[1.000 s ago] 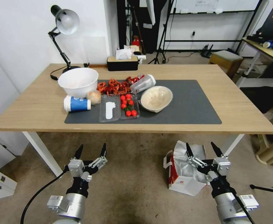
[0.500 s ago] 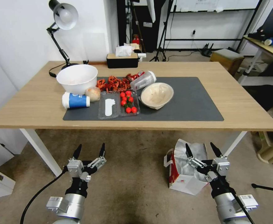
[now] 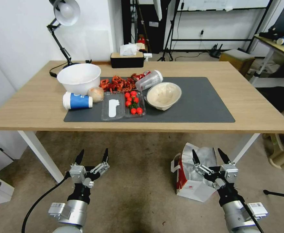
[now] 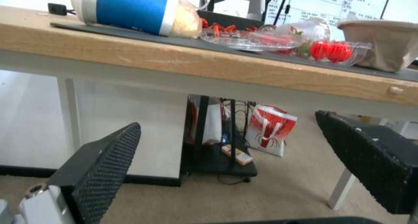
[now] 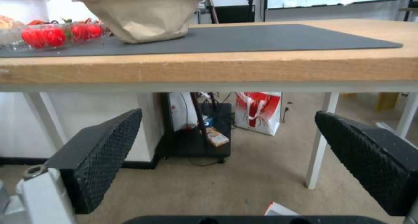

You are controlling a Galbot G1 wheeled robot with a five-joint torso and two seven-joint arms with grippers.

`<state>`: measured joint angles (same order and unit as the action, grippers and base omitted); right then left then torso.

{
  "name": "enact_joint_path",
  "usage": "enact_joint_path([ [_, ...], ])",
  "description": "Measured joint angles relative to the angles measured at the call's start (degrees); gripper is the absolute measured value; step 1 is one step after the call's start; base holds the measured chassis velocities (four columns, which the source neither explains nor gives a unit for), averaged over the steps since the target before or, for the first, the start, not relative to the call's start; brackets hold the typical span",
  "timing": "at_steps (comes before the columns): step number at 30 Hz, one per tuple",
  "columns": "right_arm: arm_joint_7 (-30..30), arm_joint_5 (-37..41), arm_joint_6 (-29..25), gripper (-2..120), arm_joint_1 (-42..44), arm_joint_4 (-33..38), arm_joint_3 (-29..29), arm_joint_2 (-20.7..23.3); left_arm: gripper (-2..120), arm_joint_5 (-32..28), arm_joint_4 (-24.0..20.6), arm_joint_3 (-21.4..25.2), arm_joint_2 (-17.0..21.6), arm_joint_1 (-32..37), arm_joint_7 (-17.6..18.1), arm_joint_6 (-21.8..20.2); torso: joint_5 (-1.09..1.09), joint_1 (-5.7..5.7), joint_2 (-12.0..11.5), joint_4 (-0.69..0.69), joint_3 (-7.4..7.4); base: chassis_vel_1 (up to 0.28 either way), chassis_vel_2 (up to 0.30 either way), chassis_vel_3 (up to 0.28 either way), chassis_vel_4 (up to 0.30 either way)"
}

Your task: Pick up the food delivery bag from the floor and place it on the table.

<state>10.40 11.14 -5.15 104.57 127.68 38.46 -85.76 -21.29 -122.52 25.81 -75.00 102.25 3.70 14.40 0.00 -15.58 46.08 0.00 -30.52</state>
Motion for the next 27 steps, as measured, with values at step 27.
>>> enact_joint_path([
  [27,0.4,-0.1,0.4,100,0.2,-0.1,0.2,0.1,100,0.5,0.6,0.1,0.0,-0.3,0.1,0.1,0.0,2.91,-7.1,0.0,4.19,0.0,0.0,0.0,0.0],
])
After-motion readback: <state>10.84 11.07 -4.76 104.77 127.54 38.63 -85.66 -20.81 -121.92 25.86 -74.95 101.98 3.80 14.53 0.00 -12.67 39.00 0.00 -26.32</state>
